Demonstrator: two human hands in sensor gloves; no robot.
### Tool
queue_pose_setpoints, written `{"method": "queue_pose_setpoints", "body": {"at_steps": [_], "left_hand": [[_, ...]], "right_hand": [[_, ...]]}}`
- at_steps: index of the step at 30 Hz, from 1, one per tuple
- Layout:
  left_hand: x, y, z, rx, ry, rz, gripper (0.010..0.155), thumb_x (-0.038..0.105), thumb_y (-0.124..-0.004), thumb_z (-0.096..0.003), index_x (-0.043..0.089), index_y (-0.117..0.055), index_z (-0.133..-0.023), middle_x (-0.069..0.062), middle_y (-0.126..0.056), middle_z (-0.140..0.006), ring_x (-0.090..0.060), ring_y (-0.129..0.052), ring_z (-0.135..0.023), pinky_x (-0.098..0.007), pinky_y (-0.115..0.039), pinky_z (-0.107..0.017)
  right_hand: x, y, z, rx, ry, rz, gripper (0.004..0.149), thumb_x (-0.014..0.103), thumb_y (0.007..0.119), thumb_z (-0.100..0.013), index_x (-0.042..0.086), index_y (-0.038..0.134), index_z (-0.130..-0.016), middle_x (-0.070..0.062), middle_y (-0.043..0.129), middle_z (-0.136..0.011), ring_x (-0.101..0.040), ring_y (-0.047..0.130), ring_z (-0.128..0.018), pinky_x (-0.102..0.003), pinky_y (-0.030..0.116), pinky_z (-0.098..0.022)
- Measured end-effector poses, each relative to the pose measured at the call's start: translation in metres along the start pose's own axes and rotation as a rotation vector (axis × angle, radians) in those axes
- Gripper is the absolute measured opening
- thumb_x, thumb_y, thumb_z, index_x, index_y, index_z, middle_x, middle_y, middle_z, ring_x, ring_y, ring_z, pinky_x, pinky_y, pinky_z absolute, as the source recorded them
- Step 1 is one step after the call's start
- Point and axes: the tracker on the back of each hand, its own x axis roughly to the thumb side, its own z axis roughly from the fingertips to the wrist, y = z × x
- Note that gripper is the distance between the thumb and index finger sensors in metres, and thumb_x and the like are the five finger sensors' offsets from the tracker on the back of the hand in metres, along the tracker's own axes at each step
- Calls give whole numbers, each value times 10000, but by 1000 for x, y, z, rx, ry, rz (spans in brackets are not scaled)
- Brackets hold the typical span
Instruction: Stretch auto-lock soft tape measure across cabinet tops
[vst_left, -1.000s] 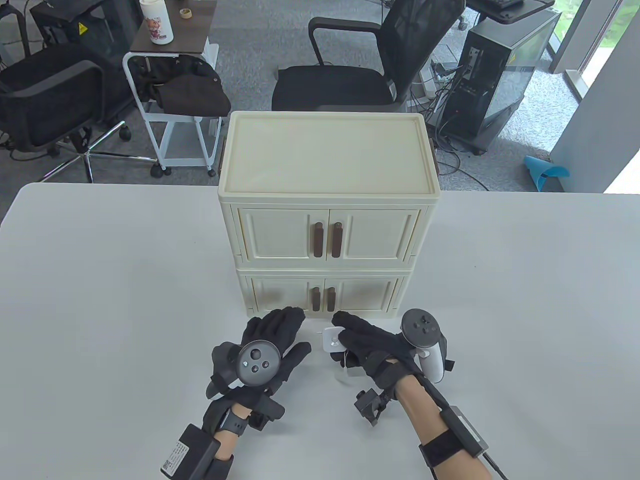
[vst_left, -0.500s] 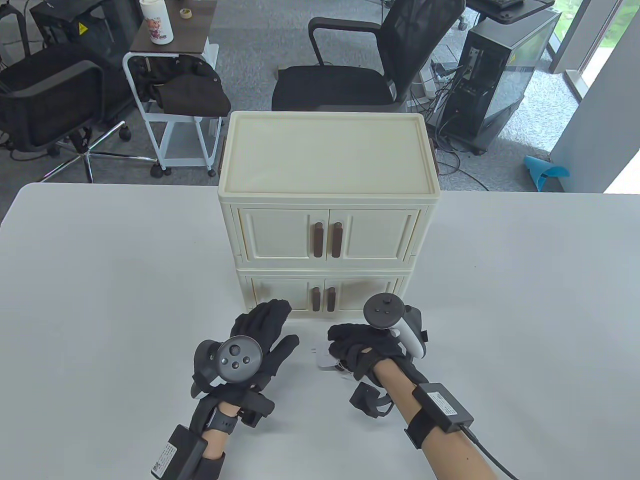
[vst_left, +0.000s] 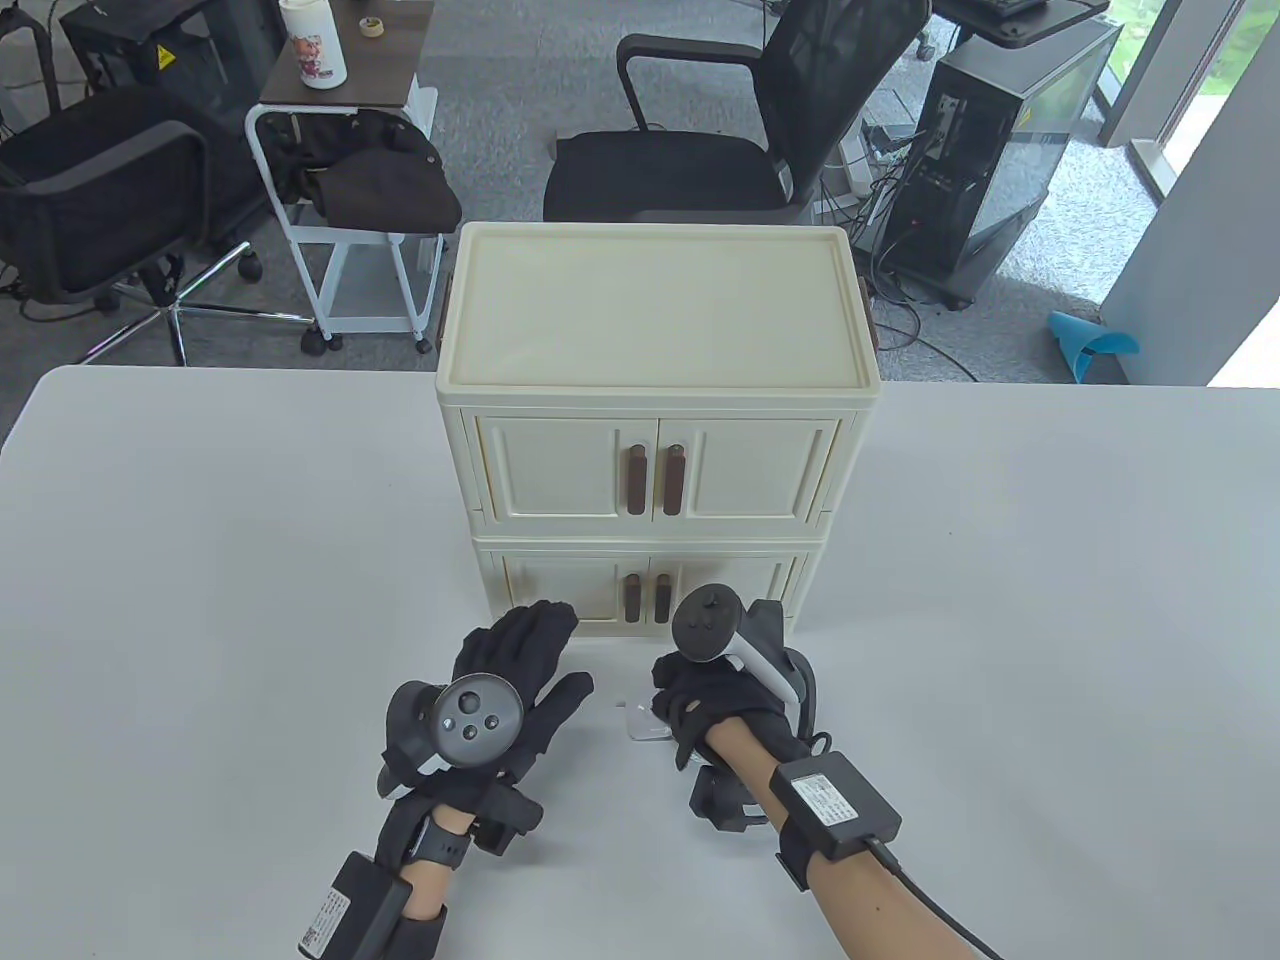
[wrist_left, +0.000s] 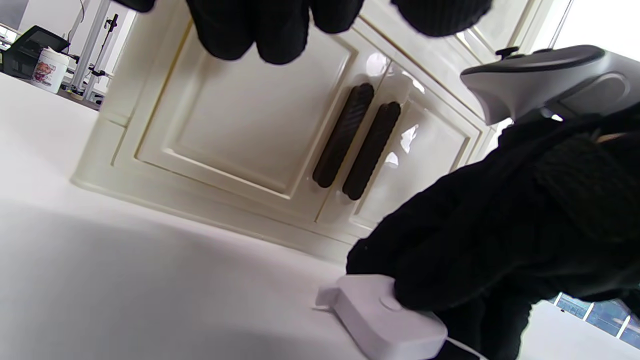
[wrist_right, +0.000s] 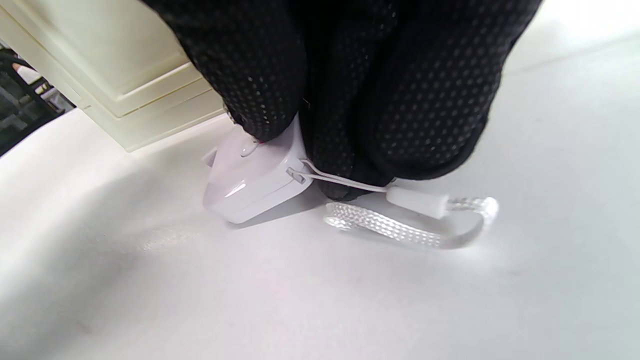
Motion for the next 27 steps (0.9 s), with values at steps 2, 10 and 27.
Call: {"method": "queue_pose_setpoints", "body": {"at_steps": [2, 10, 27], "left_hand": [[0, 0, 0, 3, 1, -2, 722, 562, -623, -598, 184, -421, -1179, -112, -579, -1222, -393, -606, -1141, -689, -495, -777], [0, -2, -1, -14, -1, -18, 723, 563, -623, -598, 183, -421, -1179, -115, -572, -1225, -395, -600, -1143, -692, -492, -777], [2, -1, 2, -68, 0, -201, 769, 623, -608, -580, 199, -403, -1189, -114, -542, -1242, -411, -548, -1163, -718, -455, -775]], "right_hand": [[1, 1, 0, -13, 15, 40, 458, 226, 887, -522, 112, 800, -957, -186, 899, -824, -291, 1056, -561, -403, 943, -390], [-3, 0, 1, -24, 11, 36, 453, 226, 894, -520, 106, 802, -947, -169, 904, -810, -268, 1049, -552, -403, 937, -389], [-43, -51, 61, -353, -429, -97, 624, 378, 854, -553, 136, 622, -1079, -264, 545, -1139, -561, 580, -998, -732, 524, -646]]}}
